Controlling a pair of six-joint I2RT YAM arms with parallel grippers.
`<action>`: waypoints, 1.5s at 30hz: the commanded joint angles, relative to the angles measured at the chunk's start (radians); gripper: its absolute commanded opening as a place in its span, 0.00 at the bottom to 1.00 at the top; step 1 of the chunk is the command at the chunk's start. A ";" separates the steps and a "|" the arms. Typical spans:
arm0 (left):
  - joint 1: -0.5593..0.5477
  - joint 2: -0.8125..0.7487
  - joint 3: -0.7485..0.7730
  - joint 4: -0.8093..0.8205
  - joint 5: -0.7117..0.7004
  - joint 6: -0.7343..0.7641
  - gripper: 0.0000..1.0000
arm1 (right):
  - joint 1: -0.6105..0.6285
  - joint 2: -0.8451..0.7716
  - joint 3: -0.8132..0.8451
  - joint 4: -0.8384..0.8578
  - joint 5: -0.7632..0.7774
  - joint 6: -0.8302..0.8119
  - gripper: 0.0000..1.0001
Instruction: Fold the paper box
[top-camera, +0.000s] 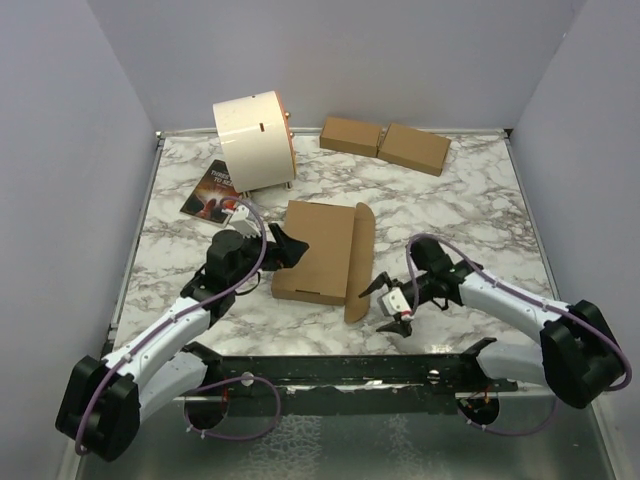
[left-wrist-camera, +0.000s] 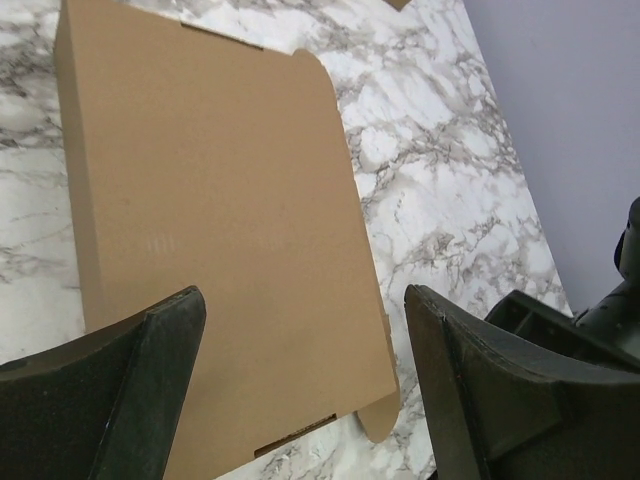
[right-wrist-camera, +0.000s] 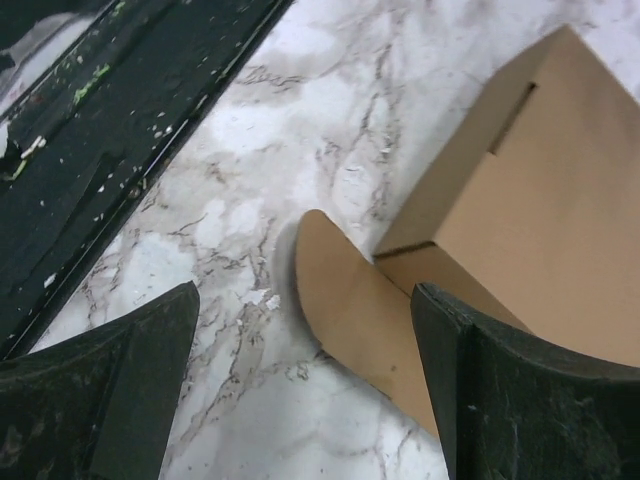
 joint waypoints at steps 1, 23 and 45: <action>-0.004 0.064 -0.010 0.093 0.065 -0.058 0.83 | 0.122 0.013 -0.051 0.192 0.220 -0.013 0.83; -0.074 0.226 -0.039 0.092 -0.071 -0.033 0.79 | 0.395 0.108 -0.158 0.519 0.520 0.068 0.51; -0.074 0.290 -0.066 0.037 -0.130 -0.014 0.77 | 0.369 0.064 -0.105 0.528 0.546 0.295 0.17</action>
